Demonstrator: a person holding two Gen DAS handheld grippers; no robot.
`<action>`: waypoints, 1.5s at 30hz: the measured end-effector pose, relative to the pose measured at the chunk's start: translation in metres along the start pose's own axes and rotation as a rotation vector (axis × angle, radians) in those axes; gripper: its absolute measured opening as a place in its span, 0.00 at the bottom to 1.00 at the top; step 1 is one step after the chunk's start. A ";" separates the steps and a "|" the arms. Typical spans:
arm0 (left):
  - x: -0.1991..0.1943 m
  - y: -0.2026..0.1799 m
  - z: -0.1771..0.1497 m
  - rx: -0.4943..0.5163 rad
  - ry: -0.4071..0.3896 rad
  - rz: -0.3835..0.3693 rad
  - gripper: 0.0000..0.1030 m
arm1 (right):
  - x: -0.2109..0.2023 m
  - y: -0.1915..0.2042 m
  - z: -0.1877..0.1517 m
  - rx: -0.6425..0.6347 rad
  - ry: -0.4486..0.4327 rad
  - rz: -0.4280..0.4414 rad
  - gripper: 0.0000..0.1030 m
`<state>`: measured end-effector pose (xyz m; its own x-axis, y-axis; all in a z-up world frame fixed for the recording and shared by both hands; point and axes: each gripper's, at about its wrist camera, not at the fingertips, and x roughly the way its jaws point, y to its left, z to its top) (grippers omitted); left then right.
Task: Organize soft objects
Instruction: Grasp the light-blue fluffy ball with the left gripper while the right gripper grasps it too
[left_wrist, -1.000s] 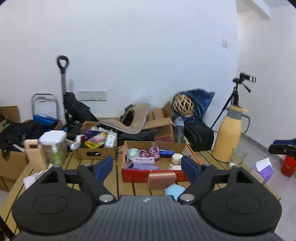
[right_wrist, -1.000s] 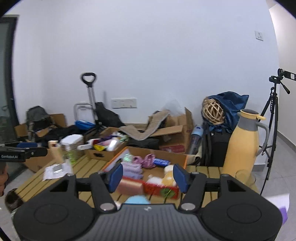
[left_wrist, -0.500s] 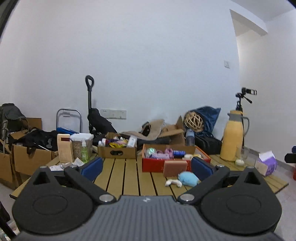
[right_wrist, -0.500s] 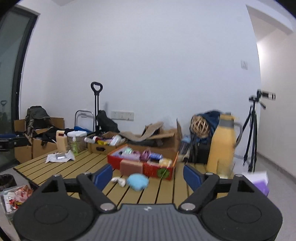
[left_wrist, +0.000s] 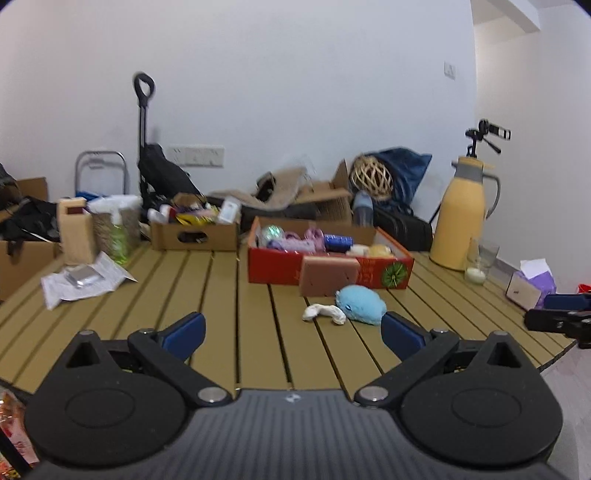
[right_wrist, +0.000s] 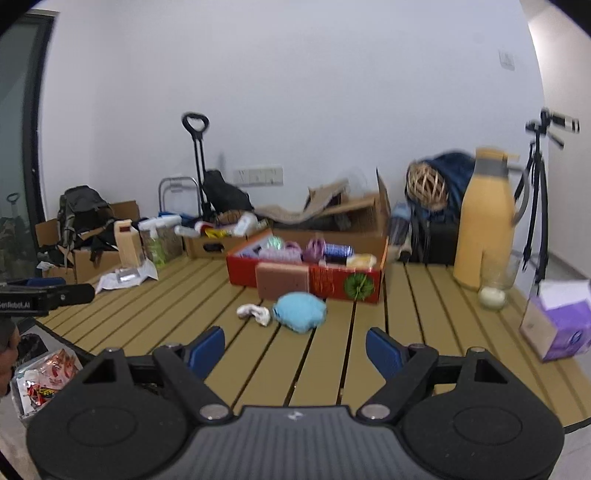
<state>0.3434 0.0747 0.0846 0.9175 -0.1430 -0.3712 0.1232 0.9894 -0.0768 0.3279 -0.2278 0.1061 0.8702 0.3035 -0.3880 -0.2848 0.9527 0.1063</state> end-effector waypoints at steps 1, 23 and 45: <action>0.011 -0.002 0.001 0.002 0.013 -0.003 1.00 | 0.011 -0.003 0.000 0.006 0.015 -0.001 0.81; 0.259 -0.003 0.040 -0.148 0.250 -0.091 0.68 | 0.229 -0.052 0.040 0.135 0.119 0.082 0.69; 0.308 -0.032 0.020 -0.232 0.398 -0.253 0.45 | 0.279 -0.071 0.005 0.148 0.134 -0.097 0.45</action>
<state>0.6297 -0.0001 -0.0090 0.6494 -0.4199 -0.6340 0.1937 0.8975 -0.3961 0.5934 -0.2102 -0.0050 0.8267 0.2150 -0.5200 -0.1323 0.9725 0.1917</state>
